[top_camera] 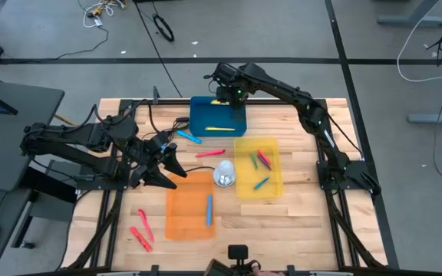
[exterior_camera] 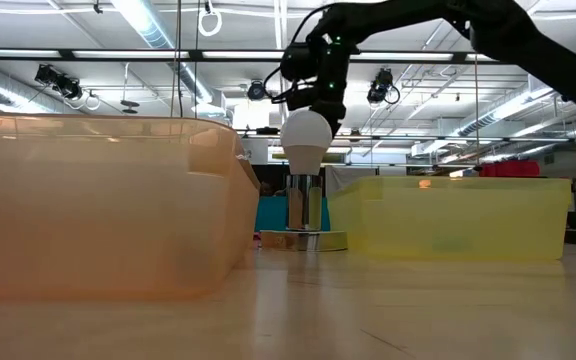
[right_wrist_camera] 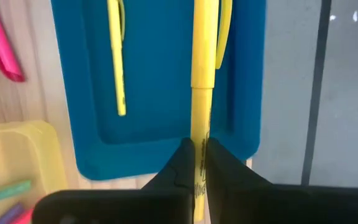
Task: Pick & Place Markers
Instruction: Put the yellow pen into the blue bin
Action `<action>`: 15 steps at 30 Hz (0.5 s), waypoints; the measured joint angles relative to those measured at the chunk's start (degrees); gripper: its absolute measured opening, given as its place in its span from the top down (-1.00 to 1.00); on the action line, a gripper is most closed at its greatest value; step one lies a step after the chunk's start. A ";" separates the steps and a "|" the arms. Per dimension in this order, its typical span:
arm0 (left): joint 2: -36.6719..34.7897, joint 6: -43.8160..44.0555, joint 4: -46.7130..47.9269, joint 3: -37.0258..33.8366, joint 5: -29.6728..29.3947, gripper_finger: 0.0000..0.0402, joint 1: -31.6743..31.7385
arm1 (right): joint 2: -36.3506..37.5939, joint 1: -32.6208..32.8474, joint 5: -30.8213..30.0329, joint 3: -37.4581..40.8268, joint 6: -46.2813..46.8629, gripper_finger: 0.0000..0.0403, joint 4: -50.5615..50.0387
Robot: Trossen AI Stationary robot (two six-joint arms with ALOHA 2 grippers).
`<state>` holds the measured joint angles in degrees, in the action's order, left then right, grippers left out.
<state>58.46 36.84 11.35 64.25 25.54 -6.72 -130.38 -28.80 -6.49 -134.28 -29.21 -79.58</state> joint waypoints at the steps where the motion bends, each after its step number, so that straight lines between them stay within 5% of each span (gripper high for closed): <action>1: -0.02 0.00 -0.01 0.00 0.00 -0.43 0.02 | -0.58 0.42 -0.10 -0.02 0.00 0.97 0.69; 15: -0.02 0.02 -0.22 0.00 0.00 -0.43 0.01 | -9.14 3.00 1.40 0.09 3.77 0.96 2.46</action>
<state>58.43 36.86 11.14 64.25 25.54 -6.71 -139.52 -25.80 -5.10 -134.19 -25.44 -77.12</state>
